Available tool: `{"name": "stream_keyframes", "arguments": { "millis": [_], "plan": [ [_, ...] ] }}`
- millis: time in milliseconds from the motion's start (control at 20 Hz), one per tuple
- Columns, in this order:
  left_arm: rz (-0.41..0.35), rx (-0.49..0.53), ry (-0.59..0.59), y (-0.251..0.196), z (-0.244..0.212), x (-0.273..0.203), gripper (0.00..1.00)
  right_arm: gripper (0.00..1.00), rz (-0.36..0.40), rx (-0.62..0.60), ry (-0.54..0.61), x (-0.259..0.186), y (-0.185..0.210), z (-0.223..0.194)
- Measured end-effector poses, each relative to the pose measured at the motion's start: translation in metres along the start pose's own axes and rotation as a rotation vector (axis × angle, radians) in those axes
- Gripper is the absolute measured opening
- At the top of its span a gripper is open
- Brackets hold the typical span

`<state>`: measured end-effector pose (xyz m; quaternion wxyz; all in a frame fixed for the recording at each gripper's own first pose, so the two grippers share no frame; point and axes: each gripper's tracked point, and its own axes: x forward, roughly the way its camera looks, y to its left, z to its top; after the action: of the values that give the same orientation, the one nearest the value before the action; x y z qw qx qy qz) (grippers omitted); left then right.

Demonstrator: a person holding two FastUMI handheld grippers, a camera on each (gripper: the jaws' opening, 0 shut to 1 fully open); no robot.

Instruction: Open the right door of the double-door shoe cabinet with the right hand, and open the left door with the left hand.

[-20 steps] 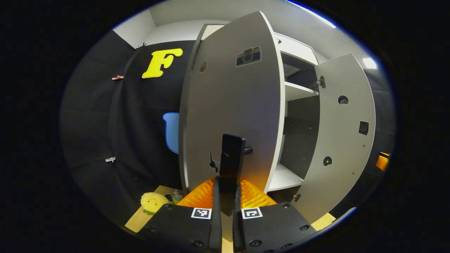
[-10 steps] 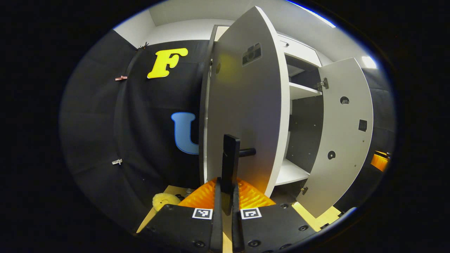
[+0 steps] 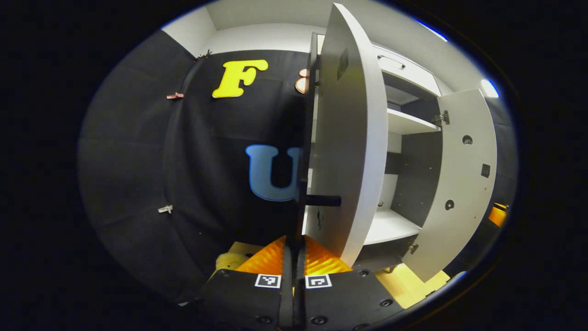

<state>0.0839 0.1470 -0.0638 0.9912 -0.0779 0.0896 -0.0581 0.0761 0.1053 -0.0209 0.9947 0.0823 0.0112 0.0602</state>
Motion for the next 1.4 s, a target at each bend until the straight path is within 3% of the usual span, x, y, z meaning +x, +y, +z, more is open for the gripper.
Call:
{"name": "stream_keyframes", "arguments": {
  "millis": [200, 700, 850, 900, 1000, 1100, 1250, 1300, 1400],
  "plan": [
    [-0.014, 0.075, -0.009, 0.003, -0.003, 0.003, 0.05, 0.89, -0.001, -0.008, 0.002, 0.003, 0.008, -0.001],
    [0.021, 0.101, -0.034, 0.005, 0.002, -0.005, 0.08, 0.89, -0.023, -0.019, 0.012, 0.004, 0.007, -0.003],
    [0.074, 0.101, -0.061, 0.013, 0.007, -0.019, 0.29, 0.89, -0.028, -0.018, 0.006, 0.004, -0.002, 0.000],
    [0.087, 0.097, -0.068, 0.014, 0.009, -0.025, 0.42, 0.89, -0.034, -0.017, 0.004, 0.004, -0.006, 0.002],
    [0.110, 0.089, -0.079, 0.014, 0.012, -0.036, 0.54, 0.91, -0.047, -0.007, -0.003, 0.004, -0.015, 0.005],
    [0.116, 0.087, -0.083, 0.009, 0.013, -0.048, 0.57, 0.92, -0.065, -0.003, -0.010, 0.002, -0.025, 0.009],
    [0.140, 0.120, -0.095, 0.003, 0.018, -0.065, 0.88, 0.94, -0.092, -0.001, -0.019, 0.002, -0.035, 0.011],
    [0.144, 0.123, -0.103, -0.002, 0.019, -0.072, 0.94, 0.94, -0.087, 0.003, -0.021, 0.002, -0.034, 0.013],
    [0.147, 0.116, -0.111, -0.010, 0.020, -0.080, 0.95, 0.95, -0.086, 0.001, -0.028, 0.002, -0.037, 0.016]
  ]
}}
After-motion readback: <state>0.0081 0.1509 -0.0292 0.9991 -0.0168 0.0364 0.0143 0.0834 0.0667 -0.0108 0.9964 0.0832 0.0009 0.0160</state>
